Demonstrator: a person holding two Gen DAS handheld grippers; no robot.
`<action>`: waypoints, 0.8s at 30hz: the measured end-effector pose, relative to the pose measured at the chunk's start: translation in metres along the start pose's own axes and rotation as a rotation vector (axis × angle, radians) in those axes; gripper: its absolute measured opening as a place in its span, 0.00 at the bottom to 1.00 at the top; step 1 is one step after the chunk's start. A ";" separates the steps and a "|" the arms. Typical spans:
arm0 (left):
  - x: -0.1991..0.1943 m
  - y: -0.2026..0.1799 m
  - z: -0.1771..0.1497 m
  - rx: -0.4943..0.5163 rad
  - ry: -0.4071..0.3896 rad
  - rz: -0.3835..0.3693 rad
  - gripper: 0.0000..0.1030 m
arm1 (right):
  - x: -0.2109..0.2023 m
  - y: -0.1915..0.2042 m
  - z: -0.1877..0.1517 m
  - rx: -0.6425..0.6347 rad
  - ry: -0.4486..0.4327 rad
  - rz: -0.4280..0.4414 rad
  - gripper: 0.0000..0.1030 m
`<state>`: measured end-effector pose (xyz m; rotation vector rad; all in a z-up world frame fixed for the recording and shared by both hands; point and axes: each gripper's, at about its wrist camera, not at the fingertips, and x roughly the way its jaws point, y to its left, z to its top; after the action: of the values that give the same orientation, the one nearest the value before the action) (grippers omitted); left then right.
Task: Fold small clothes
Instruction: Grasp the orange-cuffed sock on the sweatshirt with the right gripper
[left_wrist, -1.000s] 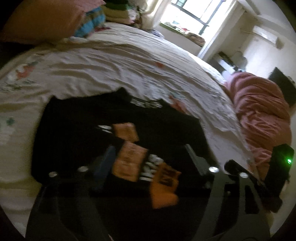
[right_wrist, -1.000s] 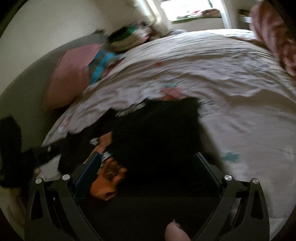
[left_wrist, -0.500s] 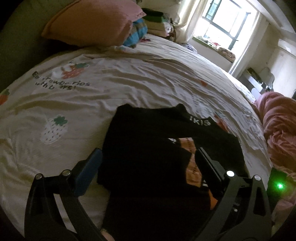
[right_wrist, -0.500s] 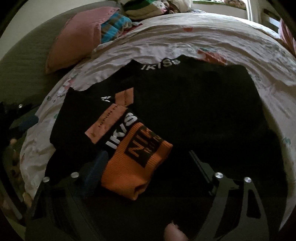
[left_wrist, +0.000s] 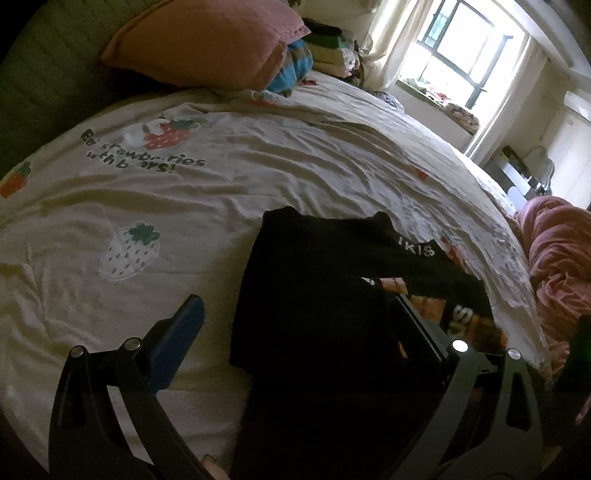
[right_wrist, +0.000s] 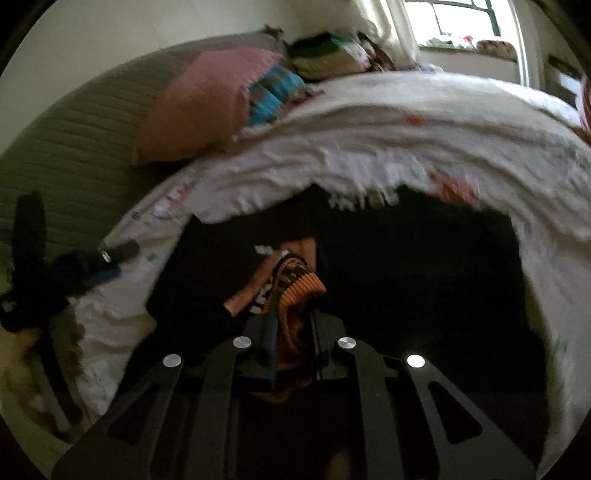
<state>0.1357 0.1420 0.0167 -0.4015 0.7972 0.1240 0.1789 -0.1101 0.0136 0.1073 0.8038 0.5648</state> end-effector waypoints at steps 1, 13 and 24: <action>0.000 0.000 0.000 0.000 -0.001 0.003 0.91 | -0.003 0.002 0.007 -0.017 -0.013 -0.001 0.12; 0.003 -0.003 -0.001 0.017 0.009 0.004 0.91 | -0.028 -0.025 0.055 -0.121 -0.127 -0.103 0.11; 0.019 -0.028 -0.008 0.080 0.046 -0.035 0.91 | -0.029 -0.061 0.042 -0.061 -0.147 -0.181 0.11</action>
<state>0.1512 0.1127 0.0066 -0.3436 0.8373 0.0504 0.2193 -0.1718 0.0433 0.0195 0.6452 0.4050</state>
